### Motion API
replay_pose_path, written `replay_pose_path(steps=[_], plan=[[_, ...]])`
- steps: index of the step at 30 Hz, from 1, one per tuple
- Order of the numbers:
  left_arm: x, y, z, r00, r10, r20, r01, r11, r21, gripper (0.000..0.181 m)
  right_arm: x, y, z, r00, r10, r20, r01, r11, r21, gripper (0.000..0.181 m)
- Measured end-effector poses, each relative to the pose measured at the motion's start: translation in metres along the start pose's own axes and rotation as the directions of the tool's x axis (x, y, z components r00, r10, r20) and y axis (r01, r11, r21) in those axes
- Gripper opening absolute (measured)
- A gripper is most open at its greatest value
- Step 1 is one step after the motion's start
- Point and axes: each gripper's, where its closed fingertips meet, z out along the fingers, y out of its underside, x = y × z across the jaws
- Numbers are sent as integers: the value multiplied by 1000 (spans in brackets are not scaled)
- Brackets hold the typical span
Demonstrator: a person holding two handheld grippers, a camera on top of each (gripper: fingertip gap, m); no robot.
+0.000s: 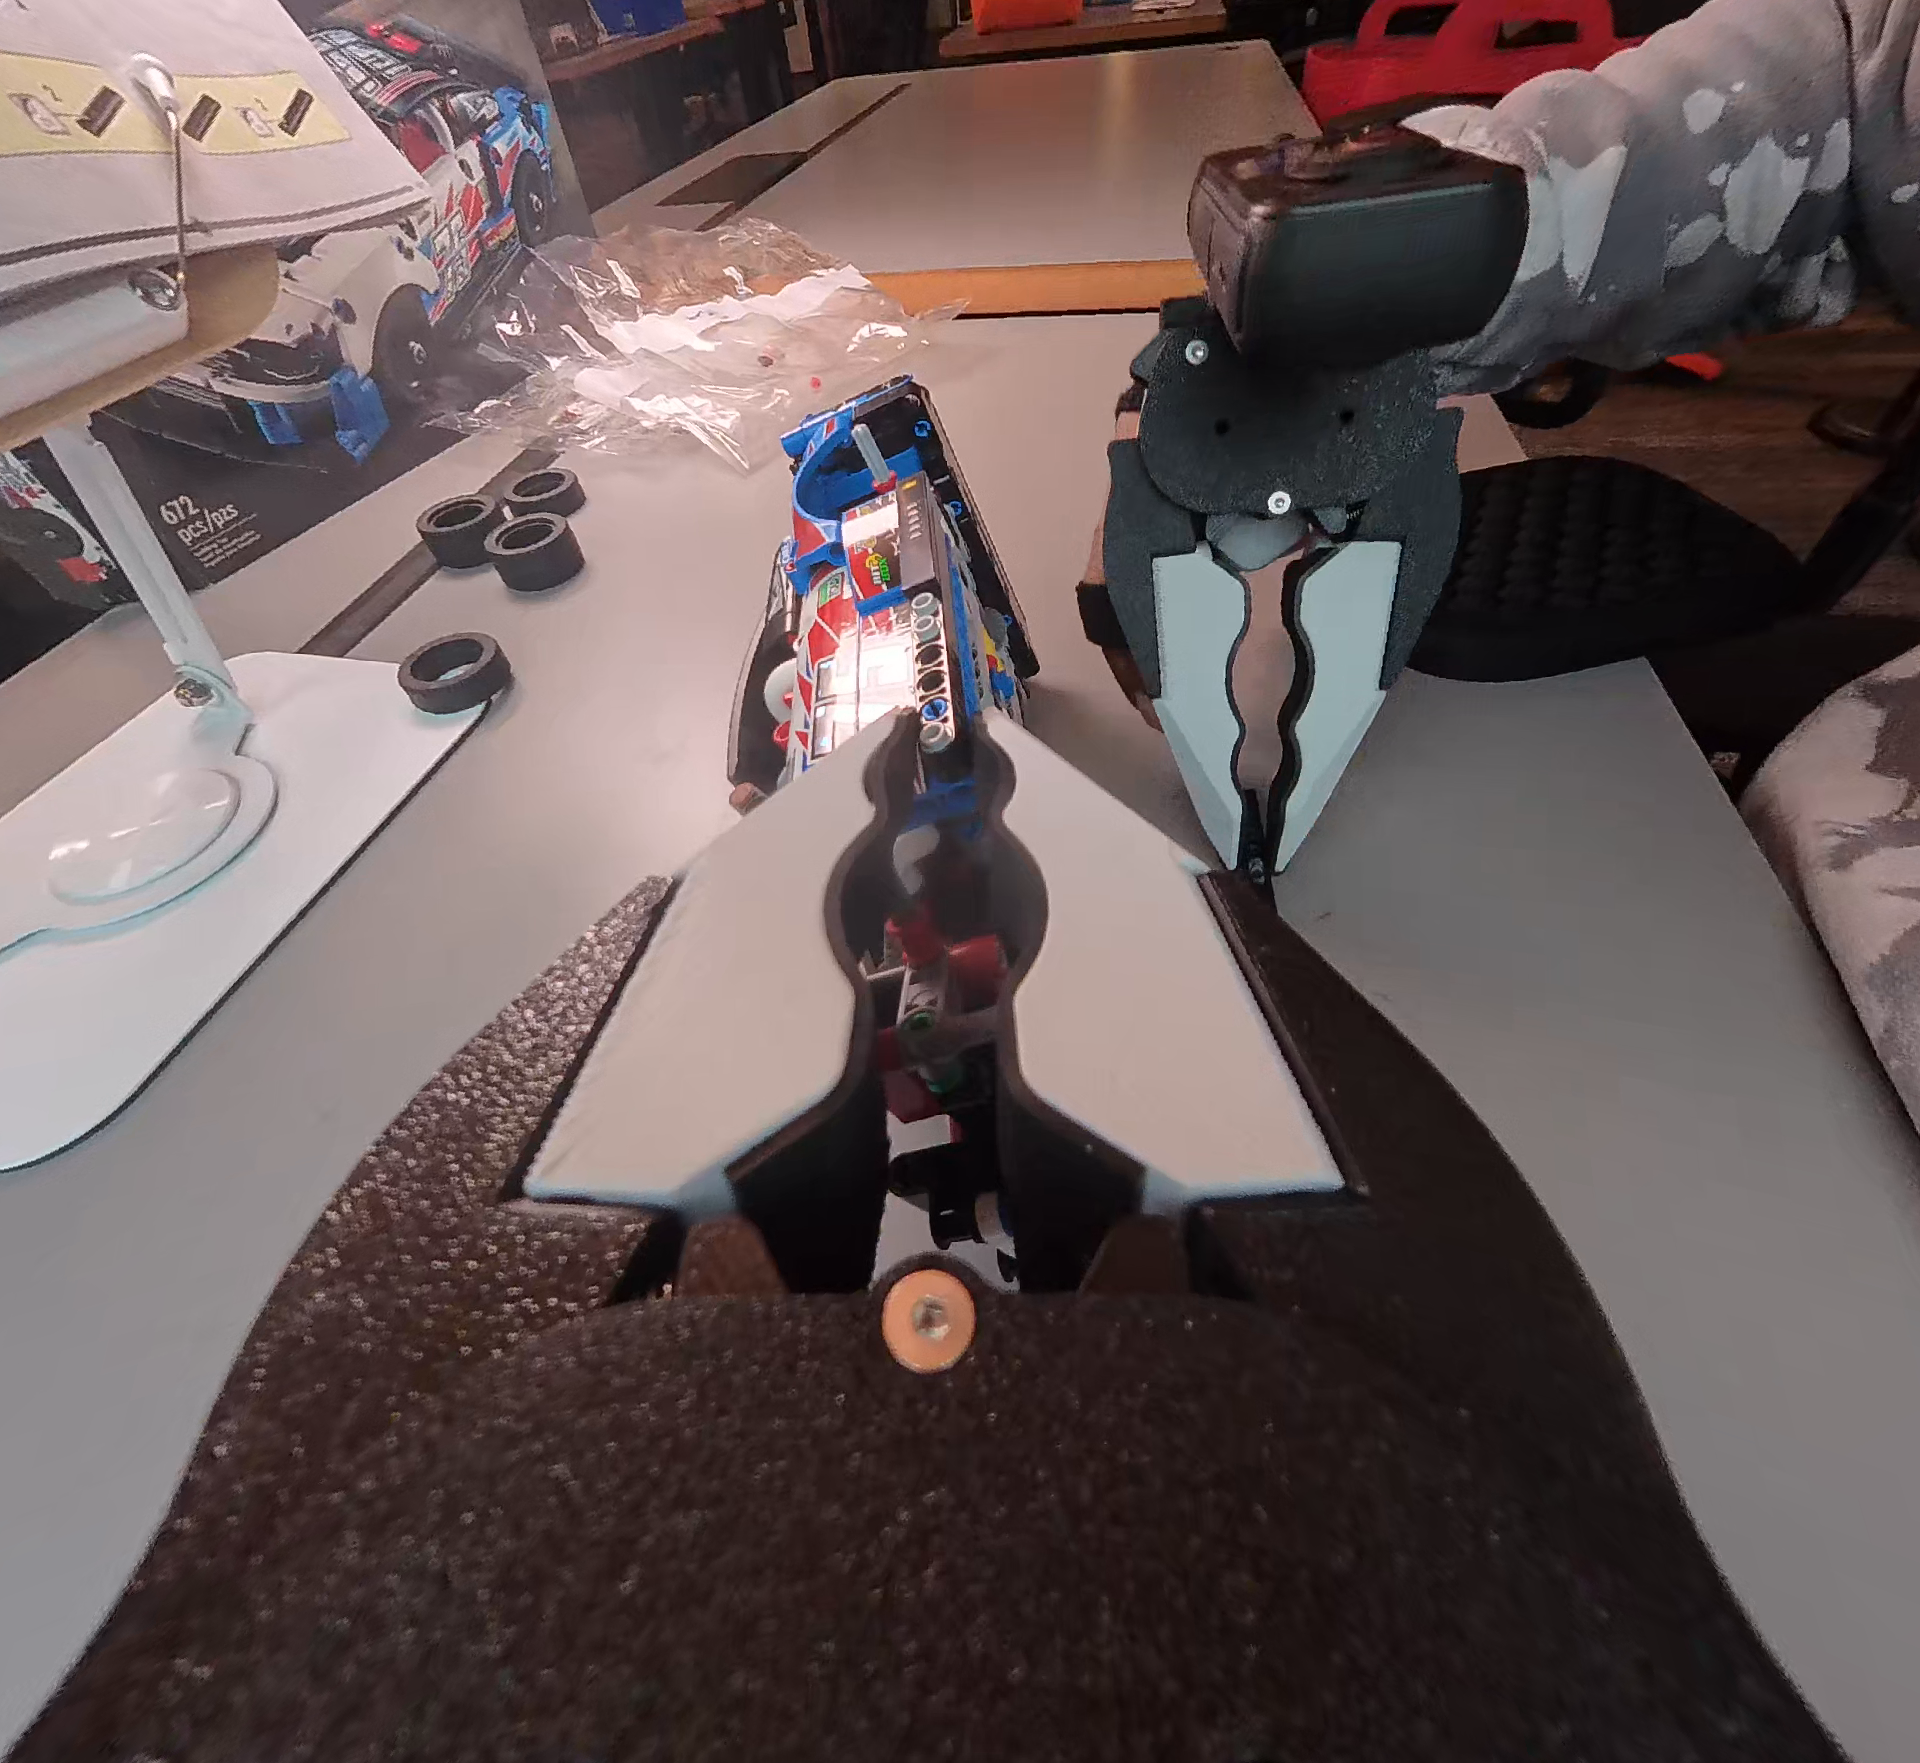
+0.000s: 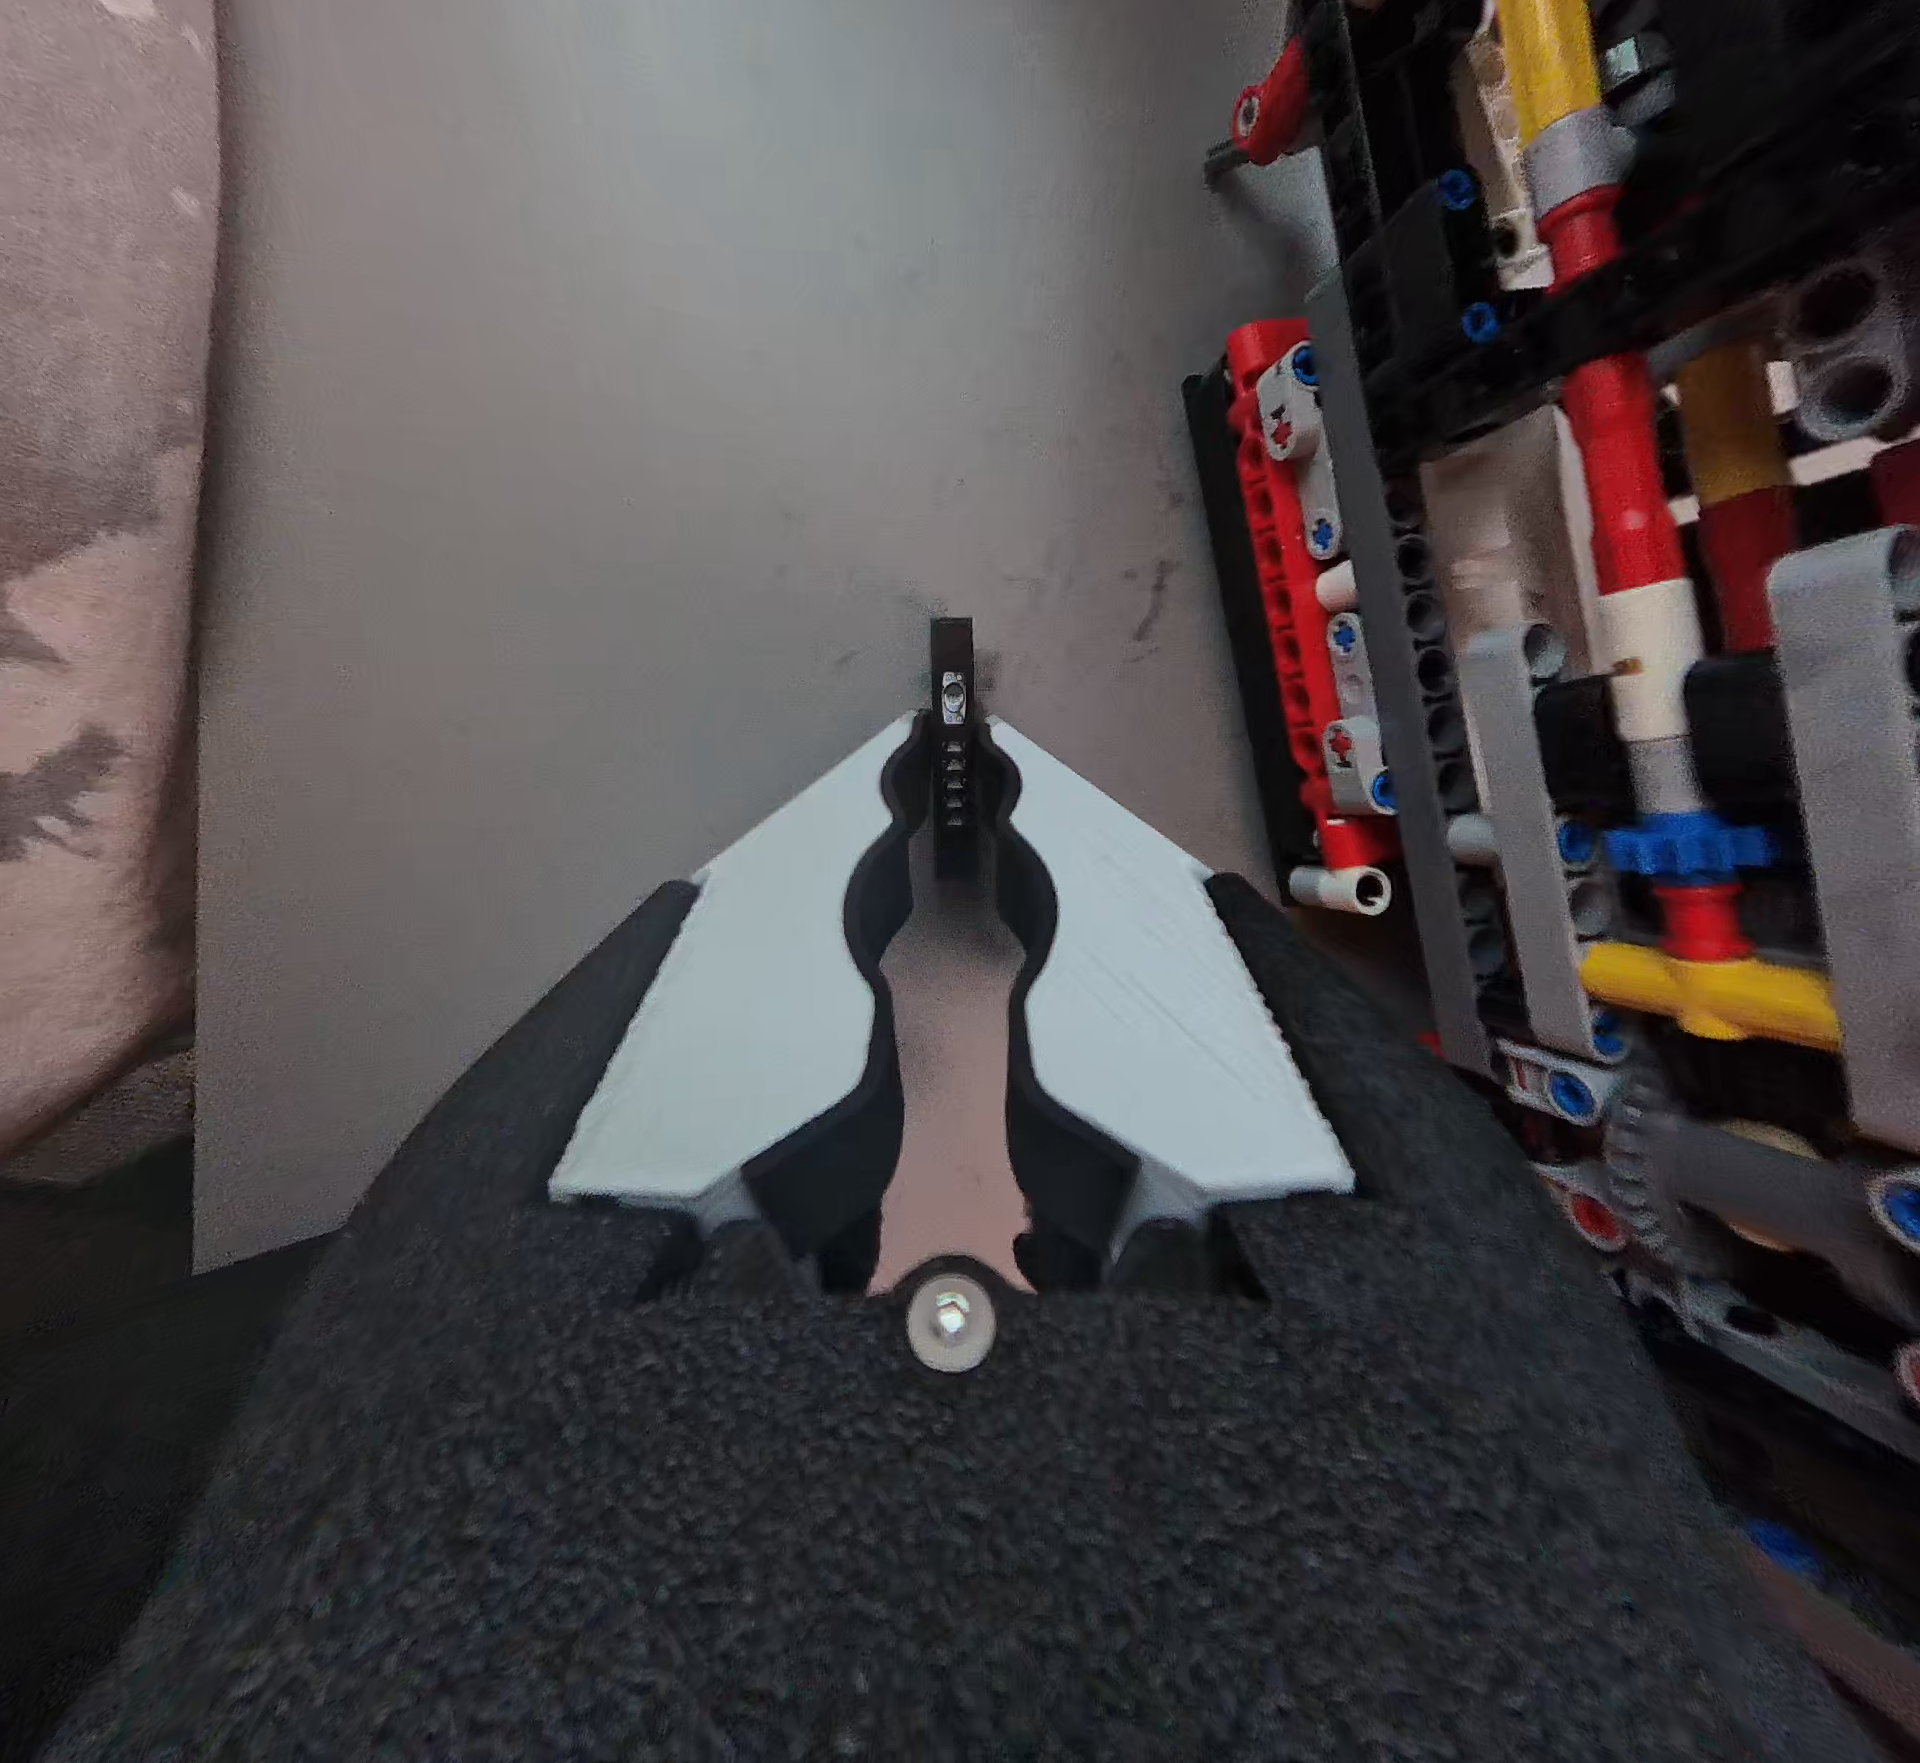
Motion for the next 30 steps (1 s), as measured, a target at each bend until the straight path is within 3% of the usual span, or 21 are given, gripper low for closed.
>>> replay_pose_path(steps=[1,4,7,10,13,20,28,30], plan=[[0,0,0,1000,2,1,-2,1000,0,10,0,1,1,1000,-13,-5,13,1000,-10,15],[1,0,0,1000,9,1,-9,1000,-2,10,1,-21,-27,999,-40,23,39,998,59,23],[2,-1,1,1000,17,-3,-17,1000,-4,10,22,-65,-91,999,-51,-5,51,974,220,22],[3,-1,1,1000,22,-4,-22,1000,-7,10,61,-75,-129,990,-82,-111,100,980,170,21],[4,-1,1,999,38,-3,-38,999,-16,10,78,-73,-126,995,-87,-57,92,992,82,19],[8,-2,3,995,95,7,-95,994,-51,10,74,-68,-101,987,-131,94,134,991,-20,8],[13,-3,4,993,119,0,-119,990,-72,10,69,-70,-106,979,-75,189,59,994,88,7],[15,-3,3,993,115,-14,-116,991,-70,9,70,-90,-125,974,-36,226,-17,974,228,7]])
